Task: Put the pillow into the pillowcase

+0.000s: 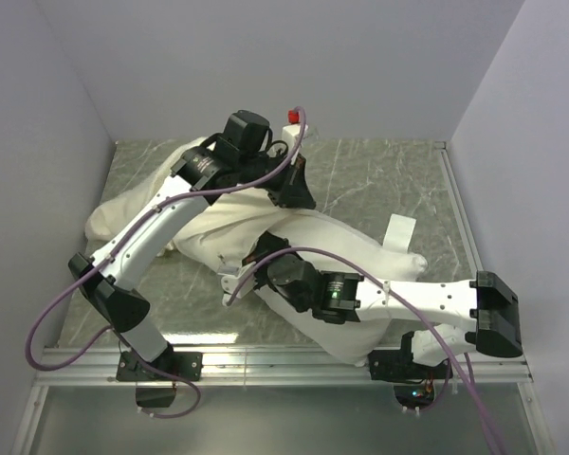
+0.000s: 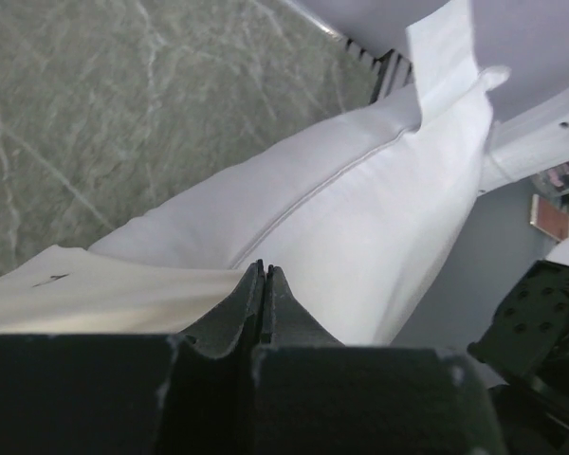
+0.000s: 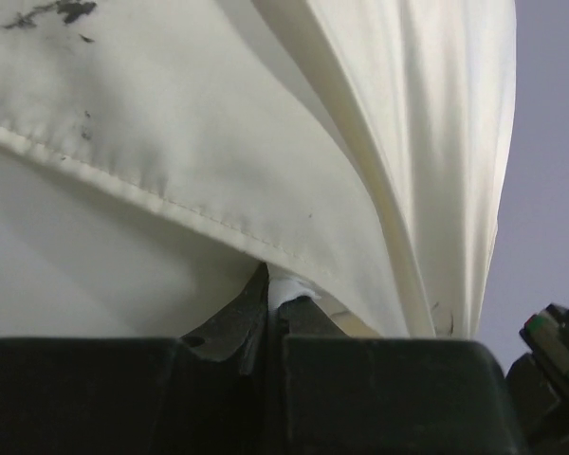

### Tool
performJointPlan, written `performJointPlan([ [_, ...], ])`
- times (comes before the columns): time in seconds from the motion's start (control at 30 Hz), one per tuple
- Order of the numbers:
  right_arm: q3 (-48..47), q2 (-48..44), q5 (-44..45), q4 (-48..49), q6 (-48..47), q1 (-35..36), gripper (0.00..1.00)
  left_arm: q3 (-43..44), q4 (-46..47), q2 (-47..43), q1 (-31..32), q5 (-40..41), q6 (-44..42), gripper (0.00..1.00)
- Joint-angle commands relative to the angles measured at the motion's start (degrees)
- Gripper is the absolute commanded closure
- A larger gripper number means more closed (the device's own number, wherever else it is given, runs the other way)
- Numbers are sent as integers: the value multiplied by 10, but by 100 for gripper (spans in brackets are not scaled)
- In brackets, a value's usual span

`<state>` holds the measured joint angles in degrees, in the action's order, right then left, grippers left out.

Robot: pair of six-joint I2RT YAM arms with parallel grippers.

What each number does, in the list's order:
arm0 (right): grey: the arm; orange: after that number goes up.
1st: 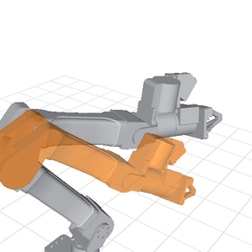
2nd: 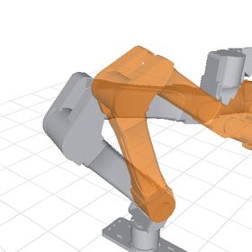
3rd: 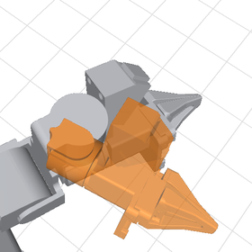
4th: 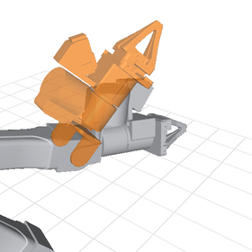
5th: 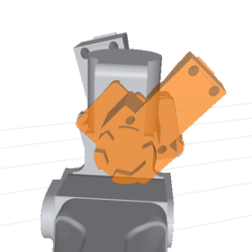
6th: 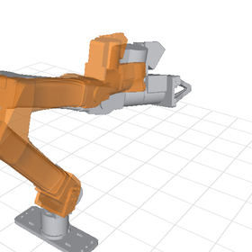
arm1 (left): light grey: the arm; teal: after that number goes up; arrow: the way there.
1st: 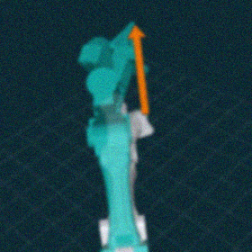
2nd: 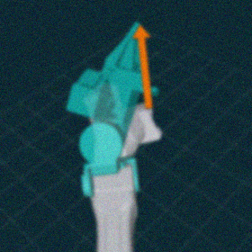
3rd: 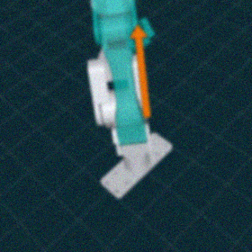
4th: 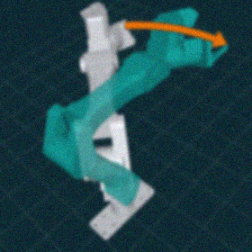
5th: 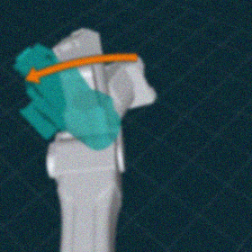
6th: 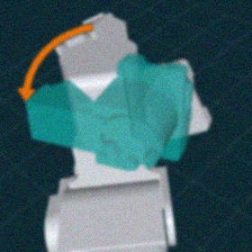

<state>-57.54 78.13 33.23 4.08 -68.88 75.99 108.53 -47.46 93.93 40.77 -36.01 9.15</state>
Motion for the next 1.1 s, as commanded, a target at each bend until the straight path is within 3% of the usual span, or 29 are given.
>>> performJointPlan([
  [0.0, -23, -31, -30, 137, -55, 2, 100, 20, 82, 0, 20, -85, 44, 100],
  [0.23, 23, -54, -50, 165, -41, -26, 100, -2, 92, 4, 17, -132, 25, 100],
  [0.47, -21, -18, -49, 181, -28, -71, 100, 41, -8, 62, 36, -194, -27, 100],
  [0.6, -11, -12, -49, 189, -19, -84, 100, 44, 19, 64, -1, -181, -13, 99],
  [0.67, -2, -18, -49, 189, -6, -94, 100, 62, 39, 66, -28, -154, 10, 79],
  [0.7, -1, -19, -49, 178, 2, -98, 100, 71, 49, 69, -43, -142, 18, 59],
  [0.77, -1, -18, -50, 168, 30, -114, 100, 105, 83, 75, -92, -96, 42, 42],
  [0.8, -1, -18, -51, 161, 38, -122, 100, 113, 97, 75, -110, -82, 51, 28],
  [0.9, -7, -11, -61, 130, 84, -157, 100, 136, 174, 64, -197, -44, 98, 15],
  [1.0, -27, -1, -84, 78, 149, -199, 100, 129, 206, 22, -278, 34, 110, 13],
  [1.07, -40, 15, -102, 52, 203, -219, 100, 45, 214, -52, -300, 94, 46, 16],
])
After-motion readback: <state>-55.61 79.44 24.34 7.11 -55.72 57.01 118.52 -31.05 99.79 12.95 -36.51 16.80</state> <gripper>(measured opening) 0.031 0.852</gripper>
